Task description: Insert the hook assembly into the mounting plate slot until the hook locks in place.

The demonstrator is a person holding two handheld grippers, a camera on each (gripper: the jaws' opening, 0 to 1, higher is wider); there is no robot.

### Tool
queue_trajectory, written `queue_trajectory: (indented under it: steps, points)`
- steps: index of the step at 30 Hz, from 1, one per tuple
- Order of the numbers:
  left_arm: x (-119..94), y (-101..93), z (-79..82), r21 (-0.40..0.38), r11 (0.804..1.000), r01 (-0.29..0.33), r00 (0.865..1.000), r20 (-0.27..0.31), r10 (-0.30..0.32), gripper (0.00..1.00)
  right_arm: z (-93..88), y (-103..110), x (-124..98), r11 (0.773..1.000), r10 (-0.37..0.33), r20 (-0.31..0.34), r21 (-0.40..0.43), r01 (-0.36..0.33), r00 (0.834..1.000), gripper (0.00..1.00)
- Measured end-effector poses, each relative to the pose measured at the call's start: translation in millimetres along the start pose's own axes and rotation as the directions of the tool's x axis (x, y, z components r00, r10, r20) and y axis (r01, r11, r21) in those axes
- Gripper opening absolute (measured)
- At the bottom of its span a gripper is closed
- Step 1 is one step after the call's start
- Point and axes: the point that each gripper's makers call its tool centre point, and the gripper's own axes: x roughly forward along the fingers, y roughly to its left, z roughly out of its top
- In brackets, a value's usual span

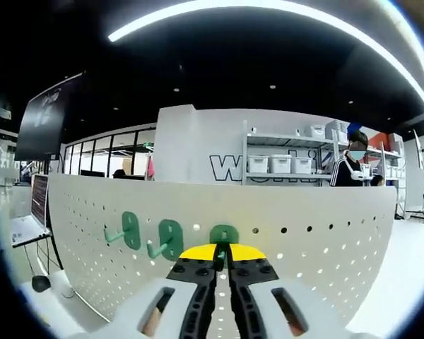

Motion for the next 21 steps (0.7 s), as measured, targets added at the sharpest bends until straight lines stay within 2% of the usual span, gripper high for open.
queue_trajectory:
  steps: [9,14,17,19,21]
  points:
    - [-0.1,0.2,0.8,0.002,1.0,-0.001,1.0,-0.002,0.001,0.76,0.5,-0.4,1.0,1.0,0.012,-0.002,0.0,-0.012,1.0,0.03]
    - [-0.7,-0.1,-0.1,0.002,1.0,0.002,1.0,-0.005,-0.002,0.76,-0.1,0.7,-1.6,0.999,0.051,0.0,0.011,-0.051,0.999,0.04]
    - [-0.2,-1.4,-0.3,0.014,1.0,0.006,1.0,-0.012,-0.006,0.76,0.0,5.3,-3.4,0.996,0.084,0.003,0.002,-0.084,0.996,0.1]
    - [0.4,-2.0,0.4,0.014,1.0,0.009,1.0,-0.011,-0.008,0.76,-7.7,7.8,-5.5,0.993,0.104,-0.039,-0.05,-0.106,0.994,0.18]
    - [0.8,-2.3,0.9,0.015,1.0,0.008,1.0,-0.008,-0.008,0.76,-9.8,9.1,-8.1,0.993,0.109,-0.033,-0.051,-0.11,0.994,0.21]
